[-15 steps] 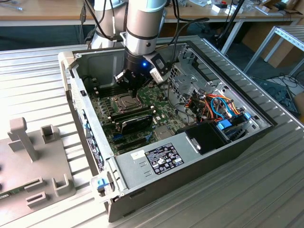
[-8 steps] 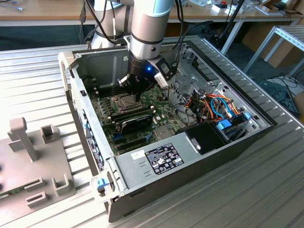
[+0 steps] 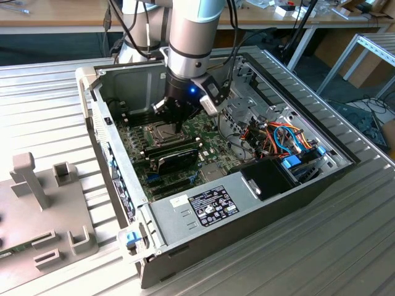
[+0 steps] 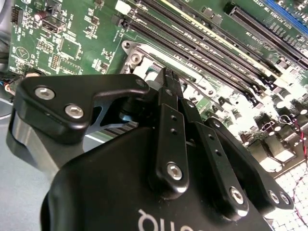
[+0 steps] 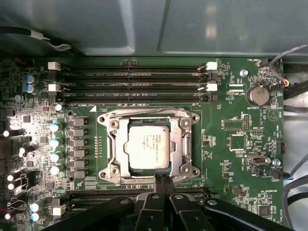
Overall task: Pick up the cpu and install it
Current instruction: 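Install the second cpu locking lever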
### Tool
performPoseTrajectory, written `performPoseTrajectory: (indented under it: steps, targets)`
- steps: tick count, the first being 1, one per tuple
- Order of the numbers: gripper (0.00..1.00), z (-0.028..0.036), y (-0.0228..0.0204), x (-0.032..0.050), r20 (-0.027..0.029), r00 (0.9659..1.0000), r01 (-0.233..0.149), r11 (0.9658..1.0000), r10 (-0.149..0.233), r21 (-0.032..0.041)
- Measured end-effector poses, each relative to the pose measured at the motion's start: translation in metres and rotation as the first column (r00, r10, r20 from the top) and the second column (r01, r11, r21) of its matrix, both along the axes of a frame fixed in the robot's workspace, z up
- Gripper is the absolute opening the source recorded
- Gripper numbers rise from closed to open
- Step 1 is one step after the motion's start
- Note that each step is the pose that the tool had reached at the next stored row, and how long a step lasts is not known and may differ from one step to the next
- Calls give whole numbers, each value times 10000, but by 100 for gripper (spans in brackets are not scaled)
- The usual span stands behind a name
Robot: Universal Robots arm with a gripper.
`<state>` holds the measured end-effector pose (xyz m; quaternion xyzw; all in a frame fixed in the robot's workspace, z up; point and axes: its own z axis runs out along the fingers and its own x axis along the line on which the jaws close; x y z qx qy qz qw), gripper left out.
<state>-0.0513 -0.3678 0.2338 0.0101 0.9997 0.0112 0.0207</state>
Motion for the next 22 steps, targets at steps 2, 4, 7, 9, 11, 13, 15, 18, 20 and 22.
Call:
performPoseTrajectory:
  steps: [2,4,7,9,11,13,15,18,20,22]
  targets:
    - [11,0,-3,-21,7,10000,-1,10000,1,0]
    - [11,0,-5,-49,18,10000,-2,10000,2,0]
    - [11,0,-10,-84,25,10000,-2,10000,2,1]
    - [11,-1,-14,-102,27,10000,-2,10000,2,1]
    - [11,0,-22,-121,28,10000,-2,10000,2,0]
    - [11,-1,-26,-138,30,10000,-1,10000,1,1]
    - [11,-1,-31,-155,31,10000,-2,10000,2,1]
    - [11,-2,-36,-190,35,10000,-2,10000,2,1]
    - [11,-4,-41,-215,35,10000,-2,10000,2,0]
    - [11,-6,-44,-233,35,10000,-2,10000,2,0]
